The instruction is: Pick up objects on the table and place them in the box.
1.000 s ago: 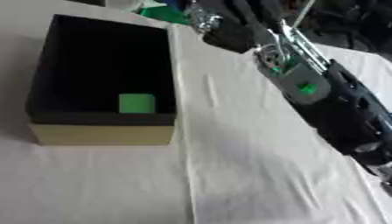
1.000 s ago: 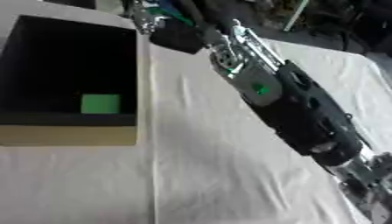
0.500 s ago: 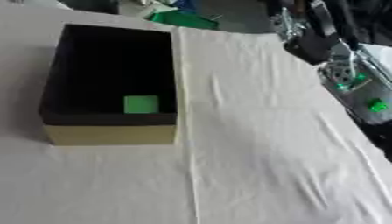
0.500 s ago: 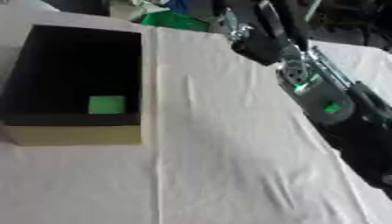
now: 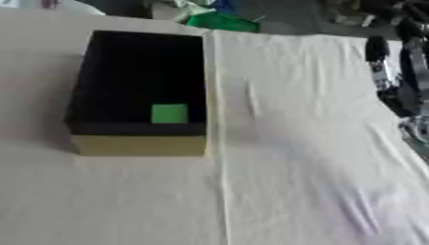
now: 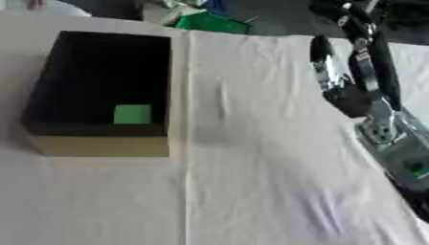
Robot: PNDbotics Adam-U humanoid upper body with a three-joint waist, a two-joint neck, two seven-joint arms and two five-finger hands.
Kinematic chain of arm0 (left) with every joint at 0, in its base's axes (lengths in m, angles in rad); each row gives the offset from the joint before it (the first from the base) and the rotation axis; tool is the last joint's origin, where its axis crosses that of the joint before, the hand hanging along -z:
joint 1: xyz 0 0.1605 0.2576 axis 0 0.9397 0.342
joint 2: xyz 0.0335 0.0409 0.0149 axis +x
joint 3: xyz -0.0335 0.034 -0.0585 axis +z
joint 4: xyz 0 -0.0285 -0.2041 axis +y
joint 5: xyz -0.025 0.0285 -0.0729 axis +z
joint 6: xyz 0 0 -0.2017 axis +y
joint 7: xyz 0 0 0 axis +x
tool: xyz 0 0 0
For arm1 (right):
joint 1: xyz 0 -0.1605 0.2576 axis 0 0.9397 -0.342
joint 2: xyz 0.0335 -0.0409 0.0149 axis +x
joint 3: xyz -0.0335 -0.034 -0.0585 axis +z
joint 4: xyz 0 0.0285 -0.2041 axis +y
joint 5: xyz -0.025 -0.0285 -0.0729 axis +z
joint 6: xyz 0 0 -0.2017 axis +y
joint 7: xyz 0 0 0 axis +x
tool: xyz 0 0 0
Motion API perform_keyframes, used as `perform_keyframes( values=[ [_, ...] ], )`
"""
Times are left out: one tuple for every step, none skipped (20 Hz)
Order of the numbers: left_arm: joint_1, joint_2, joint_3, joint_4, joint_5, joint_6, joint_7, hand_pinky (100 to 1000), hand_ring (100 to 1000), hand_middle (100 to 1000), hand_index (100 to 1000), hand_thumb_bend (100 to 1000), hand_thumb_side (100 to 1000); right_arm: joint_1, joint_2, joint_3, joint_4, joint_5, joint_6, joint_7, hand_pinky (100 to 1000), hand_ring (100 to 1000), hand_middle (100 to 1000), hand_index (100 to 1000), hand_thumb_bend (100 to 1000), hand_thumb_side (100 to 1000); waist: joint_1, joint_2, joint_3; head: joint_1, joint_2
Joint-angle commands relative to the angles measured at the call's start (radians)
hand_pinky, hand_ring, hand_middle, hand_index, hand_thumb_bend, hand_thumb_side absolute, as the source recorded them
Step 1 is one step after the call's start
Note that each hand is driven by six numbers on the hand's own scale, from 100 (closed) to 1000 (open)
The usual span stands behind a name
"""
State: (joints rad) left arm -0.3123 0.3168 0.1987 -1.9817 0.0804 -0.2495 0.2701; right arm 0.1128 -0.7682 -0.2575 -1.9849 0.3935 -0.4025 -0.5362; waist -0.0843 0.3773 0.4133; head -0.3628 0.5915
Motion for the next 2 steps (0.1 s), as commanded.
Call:
perform_keyframes(
  values=[
    [0.004, 0.034, 0.016, -0.018, -0.010, -0.002, 0.015, 583, 532, 602, 716, 311, 951, 0.049, 0.050, -0.004, -0.015, 0.050, -0.043, -0.050, 882, 837, 841, 874, 100, 1000, 0.009, -0.023, -0.002, 0.013, 0.011],
    [0.007, 0.035, 0.019, -0.018, -0.013, -0.003, 0.019, 583, 532, 602, 716, 312, 950, 0.073, 0.073, -0.001, -0.015, 0.065, -0.058, -0.064, 880, 833, 839, 875, 100, 1000, 0.013, -0.025, -0.005, 0.018, 0.014]
  ],
)
